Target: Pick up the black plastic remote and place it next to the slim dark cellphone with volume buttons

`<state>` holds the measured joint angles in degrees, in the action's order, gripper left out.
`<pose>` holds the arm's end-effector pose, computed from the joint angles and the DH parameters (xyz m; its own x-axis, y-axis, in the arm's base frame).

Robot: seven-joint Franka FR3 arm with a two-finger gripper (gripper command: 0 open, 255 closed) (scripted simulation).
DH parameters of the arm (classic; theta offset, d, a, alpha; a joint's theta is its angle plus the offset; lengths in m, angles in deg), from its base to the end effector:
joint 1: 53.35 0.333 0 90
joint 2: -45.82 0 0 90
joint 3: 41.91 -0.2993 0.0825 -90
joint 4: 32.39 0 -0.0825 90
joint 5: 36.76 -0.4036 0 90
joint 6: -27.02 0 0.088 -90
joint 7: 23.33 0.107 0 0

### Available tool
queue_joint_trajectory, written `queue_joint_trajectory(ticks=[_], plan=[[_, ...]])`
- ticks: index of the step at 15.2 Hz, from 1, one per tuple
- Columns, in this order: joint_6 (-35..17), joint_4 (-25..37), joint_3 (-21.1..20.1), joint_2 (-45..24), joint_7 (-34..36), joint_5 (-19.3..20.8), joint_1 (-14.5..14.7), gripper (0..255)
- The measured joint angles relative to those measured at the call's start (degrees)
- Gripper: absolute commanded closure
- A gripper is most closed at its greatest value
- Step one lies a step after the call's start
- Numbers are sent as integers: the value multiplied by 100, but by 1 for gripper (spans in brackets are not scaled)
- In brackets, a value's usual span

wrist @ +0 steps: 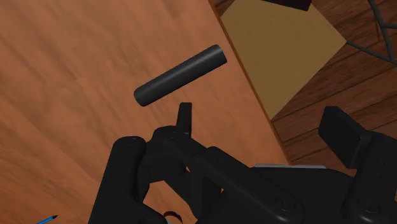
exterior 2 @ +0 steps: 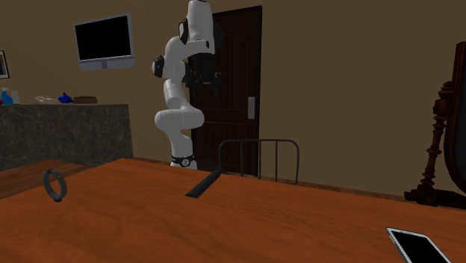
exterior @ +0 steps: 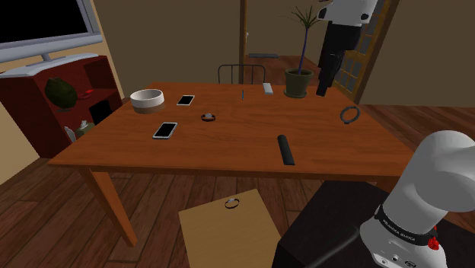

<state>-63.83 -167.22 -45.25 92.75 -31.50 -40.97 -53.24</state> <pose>0.3305 0.0326 0.5920 0.9814 0.1842 0.0544 0.1857 -0.9823 -0.0234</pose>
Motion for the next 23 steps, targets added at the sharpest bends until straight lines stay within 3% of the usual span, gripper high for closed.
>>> queue_joint_trajectory(ticks=[3, 14, 18, 23], plan=[[-280, -255, -114, 26, 283, -29, -101, 0], [-2892, -1751, -1260, -681, 2992, -172, -1075, 0], [-3846, -1957, -1804, -1326, 4161, -78, -1573, 0], [-4946, -2091, -2472, -2221, 5660, 346, -2399, 0]])
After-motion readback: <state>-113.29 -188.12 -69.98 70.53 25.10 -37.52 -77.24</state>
